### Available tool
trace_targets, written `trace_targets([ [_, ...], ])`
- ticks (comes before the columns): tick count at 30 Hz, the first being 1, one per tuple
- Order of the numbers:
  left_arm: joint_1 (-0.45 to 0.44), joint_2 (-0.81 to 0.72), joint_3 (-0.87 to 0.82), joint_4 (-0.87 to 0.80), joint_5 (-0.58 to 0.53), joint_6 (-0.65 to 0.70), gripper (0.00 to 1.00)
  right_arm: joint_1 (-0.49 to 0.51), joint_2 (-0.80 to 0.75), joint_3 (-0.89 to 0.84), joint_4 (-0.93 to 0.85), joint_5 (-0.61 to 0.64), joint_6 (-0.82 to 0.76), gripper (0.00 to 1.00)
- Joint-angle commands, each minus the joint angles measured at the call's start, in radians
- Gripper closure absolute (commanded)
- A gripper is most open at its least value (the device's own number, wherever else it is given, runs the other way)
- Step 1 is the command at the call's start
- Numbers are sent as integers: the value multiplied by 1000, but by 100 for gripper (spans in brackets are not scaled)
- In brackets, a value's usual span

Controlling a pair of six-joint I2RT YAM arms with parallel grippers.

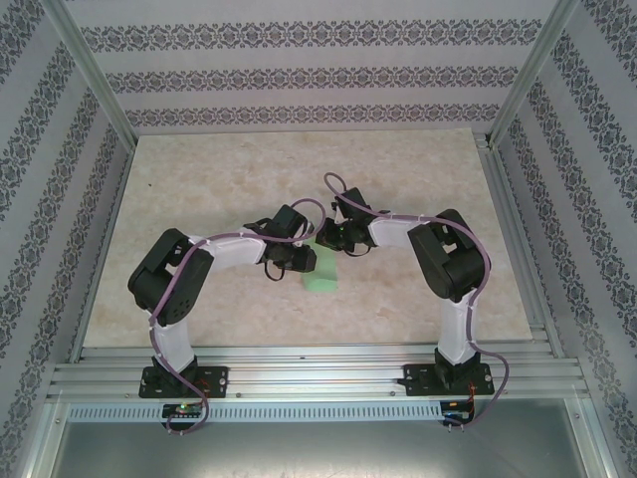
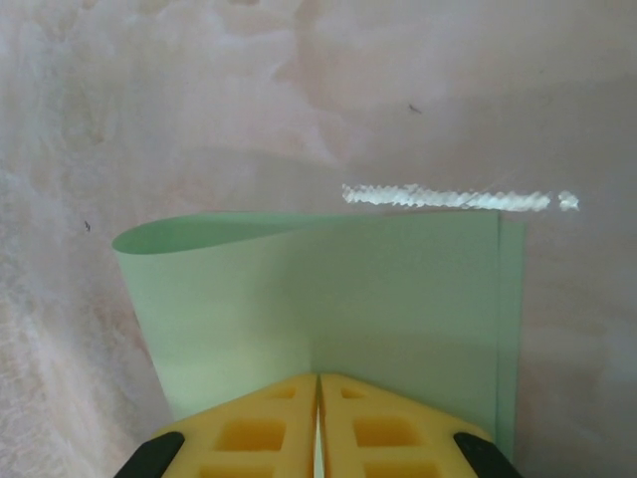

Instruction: Fold a paper plane with a square sheet of paper (fold left side to right side)

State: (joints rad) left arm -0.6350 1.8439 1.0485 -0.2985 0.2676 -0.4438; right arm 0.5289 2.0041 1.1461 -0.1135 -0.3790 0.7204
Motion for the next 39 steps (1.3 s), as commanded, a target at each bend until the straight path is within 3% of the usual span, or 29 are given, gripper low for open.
trace_targets([
  [1,6,-17,-50,-28,30,66,69,16,34,5,-93,81,-36,90],
  [21,-53,-118,-165,33,187,187,67,23,33,-9,-91,94,-23,90],
  [39,-127,-137,-196,8,209,208,66,26,32,-7,-98,95,-24,90],
])
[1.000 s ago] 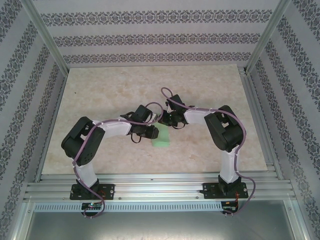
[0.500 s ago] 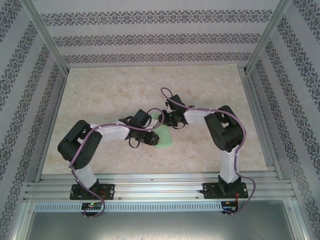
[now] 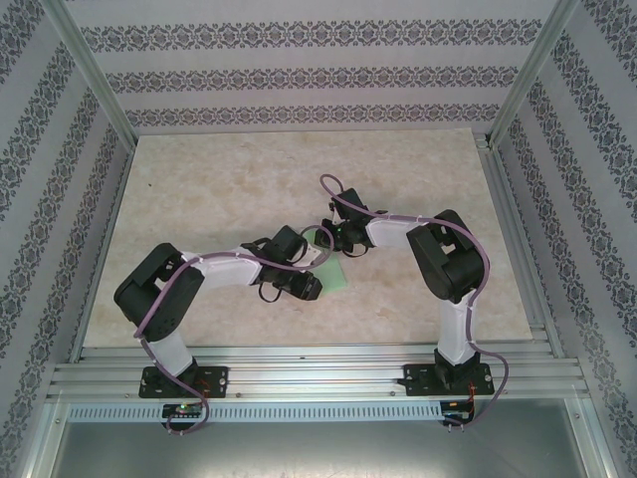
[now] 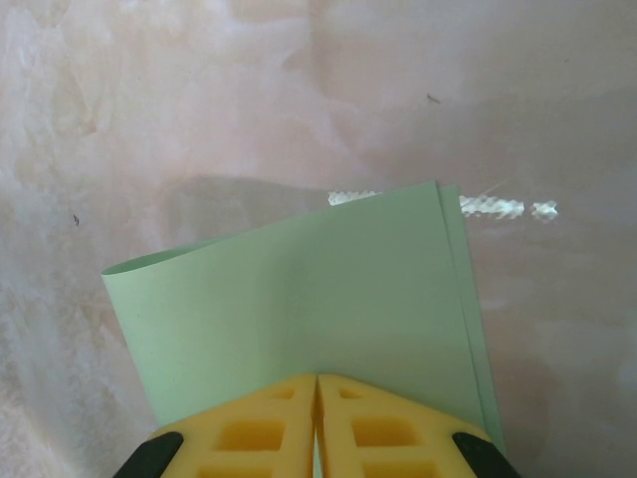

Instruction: Fold a paper plane with a square sheet of paper (fold left side to right side)

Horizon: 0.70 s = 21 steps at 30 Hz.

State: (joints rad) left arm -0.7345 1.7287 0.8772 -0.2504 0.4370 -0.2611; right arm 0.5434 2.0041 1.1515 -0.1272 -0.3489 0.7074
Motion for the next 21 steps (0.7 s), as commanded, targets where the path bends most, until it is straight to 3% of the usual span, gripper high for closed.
trace_targets([
  [1,-31,-21,-29,-42,39,24,66,11,31,-12,-84,64,-10,90],
  [15,-59,-88,-66,4,91,-4,64,15,30,-14,-81,60,-11,90],
  [21,12,-172,-30,-16,82,-50,63,16,27,-15,-81,60,-16,90],
])
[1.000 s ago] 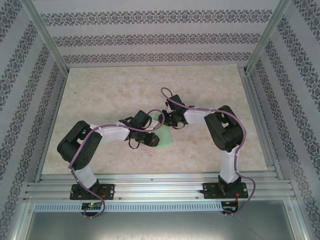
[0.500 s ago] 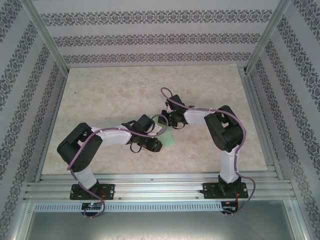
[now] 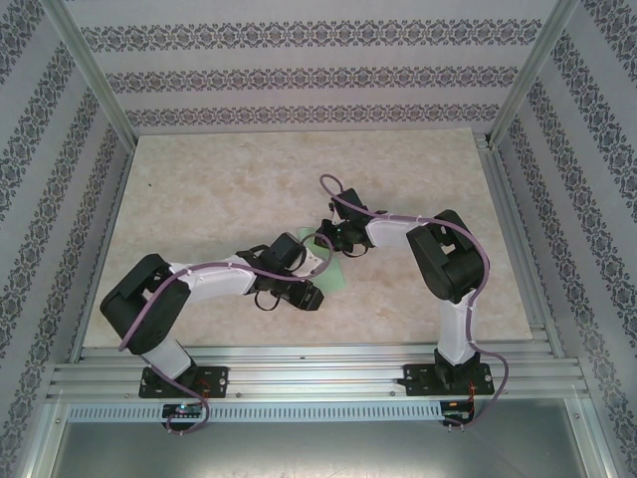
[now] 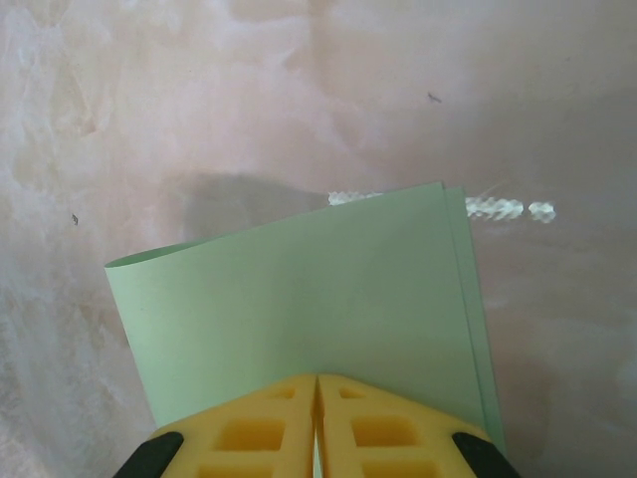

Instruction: Fold a paper plane with a square sheet of paper (fold left side to right side)

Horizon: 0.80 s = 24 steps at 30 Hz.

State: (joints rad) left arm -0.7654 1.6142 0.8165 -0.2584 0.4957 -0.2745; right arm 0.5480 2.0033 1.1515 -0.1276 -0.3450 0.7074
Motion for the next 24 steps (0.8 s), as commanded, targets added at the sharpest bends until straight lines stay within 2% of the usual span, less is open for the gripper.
trace_targets([
  [1,63,-67,37,-1,27,-48,63,13,26,-14,-82,57,-16,90],
  [5,123,-41,73,27,29,-74,64,13,24,-14,-84,57,-17,90],
  [13,127,165,145,113,63,-108,66,16,17,-18,-82,55,-19,90],
  [17,125,198,134,159,69,-132,66,17,11,-20,-80,52,-20,89],
  [24,126,218,110,124,14,-112,66,11,-51,-24,-52,35,-24,87],
])
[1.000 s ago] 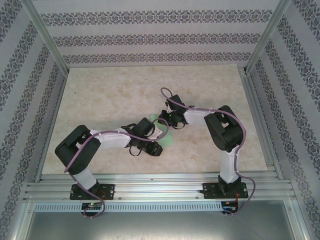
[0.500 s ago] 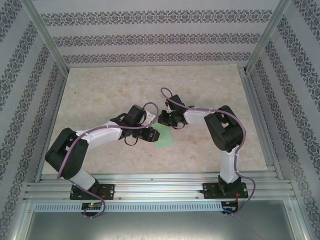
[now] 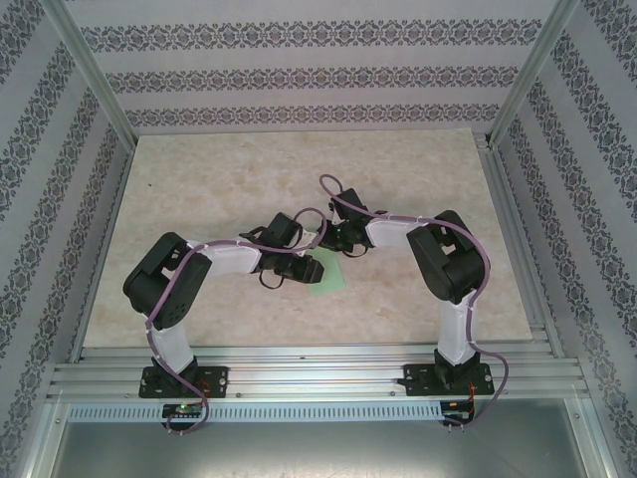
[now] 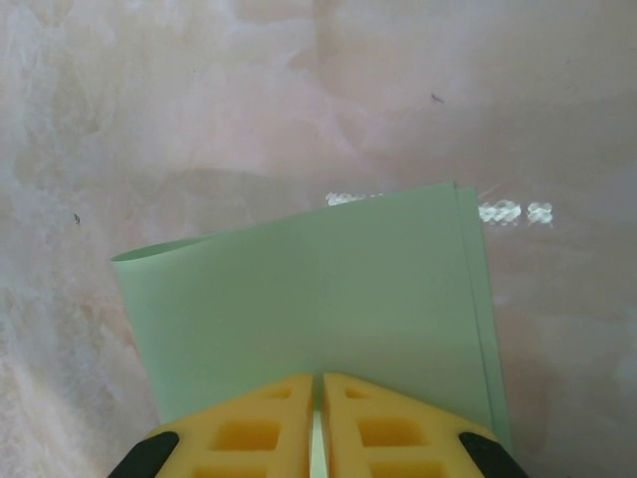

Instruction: Fold a paper plane with a square sheet of paper (fold left side to right side)

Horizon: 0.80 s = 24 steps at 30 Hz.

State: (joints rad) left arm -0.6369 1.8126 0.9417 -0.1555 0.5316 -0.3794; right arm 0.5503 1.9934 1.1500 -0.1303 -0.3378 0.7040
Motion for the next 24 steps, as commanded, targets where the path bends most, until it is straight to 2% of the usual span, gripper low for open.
trace_targets([
  [1,-3,22,-22,22,-27,-9,66,5,-65,-25,-50,29,-23,86],
  [5,-4,28,-43,24,-45,-9,66,-13,-177,-53,-72,48,-39,78],
  [8,-5,31,-51,36,-45,-13,67,-31,-275,-105,-107,72,-53,77],
  [13,-7,34,-49,49,-37,-21,66,-41,-414,-238,-145,75,-56,85],
  [17,-9,31,-44,42,-41,-24,66,-25,-487,-336,-127,59,-17,86],
  [24,-10,25,-41,49,-46,-44,66,42,-491,-400,-102,50,35,88],
])
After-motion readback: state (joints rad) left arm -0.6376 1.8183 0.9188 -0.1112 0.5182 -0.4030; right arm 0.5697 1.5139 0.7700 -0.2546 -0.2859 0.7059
